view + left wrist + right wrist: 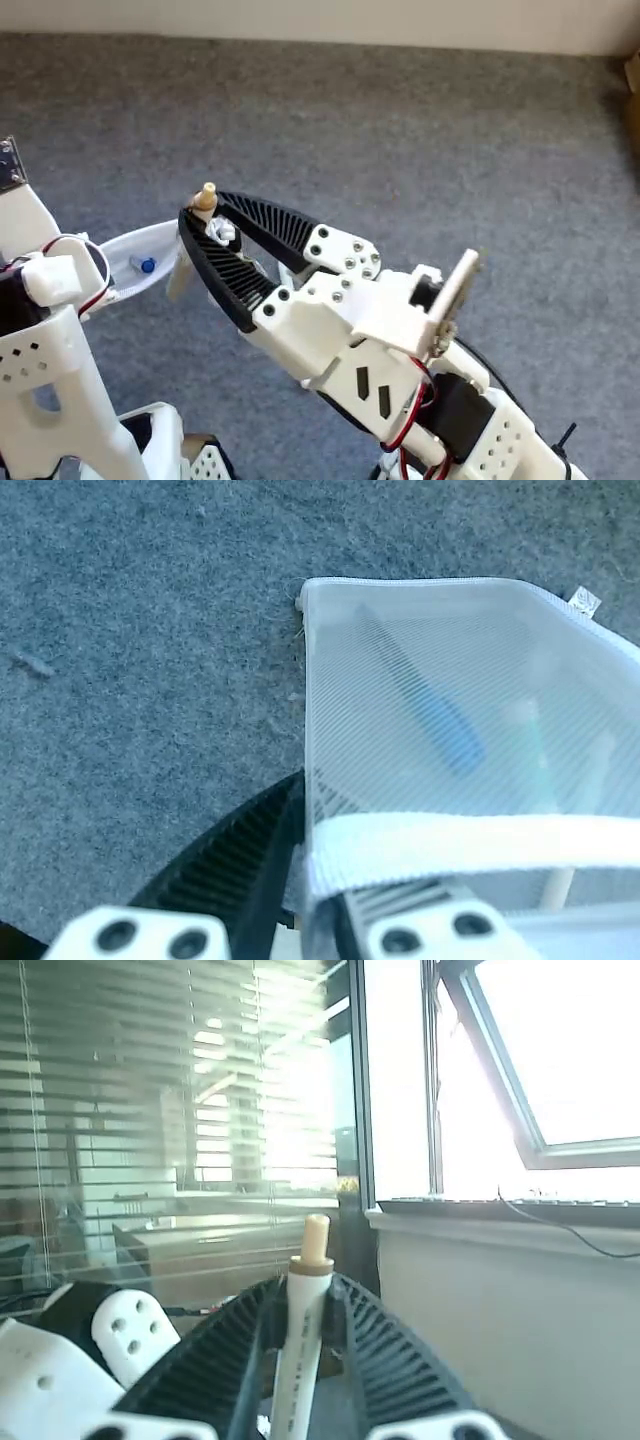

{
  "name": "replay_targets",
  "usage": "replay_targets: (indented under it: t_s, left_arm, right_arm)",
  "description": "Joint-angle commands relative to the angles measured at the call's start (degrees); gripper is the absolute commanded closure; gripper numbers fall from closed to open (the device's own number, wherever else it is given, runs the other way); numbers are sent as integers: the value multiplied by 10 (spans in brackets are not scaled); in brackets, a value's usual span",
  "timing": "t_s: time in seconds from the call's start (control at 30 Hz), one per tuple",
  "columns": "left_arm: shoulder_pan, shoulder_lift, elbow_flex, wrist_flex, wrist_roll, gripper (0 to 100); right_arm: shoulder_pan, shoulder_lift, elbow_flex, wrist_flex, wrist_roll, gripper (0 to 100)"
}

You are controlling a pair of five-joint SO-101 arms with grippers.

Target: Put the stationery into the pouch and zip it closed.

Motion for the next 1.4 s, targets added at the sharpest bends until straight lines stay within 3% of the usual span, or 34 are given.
replay_targets:
  t_s: [0.0, 0.2, 0.63, 0.83, 1.37]
  left_arm:
    - [7, 16, 17, 0, 3, 993]
    - [7, 16, 17, 0, 3, 993]
    - [7, 16, 18, -4, 3, 993]
    - [7, 16, 18, -7, 3, 993]
    - [7, 16, 25, -8, 3, 993]
  right_arm:
    - [-7, 15, -6, -71, 6, 994]
    - [-7, 95, -7, -156, 6, 994]
    - [-4, 166, 46, -161, 6, 994]
    - [-6, 192, 74, -224, 6, 994]
    - [-16, 239, 96, -223, 7, 992]
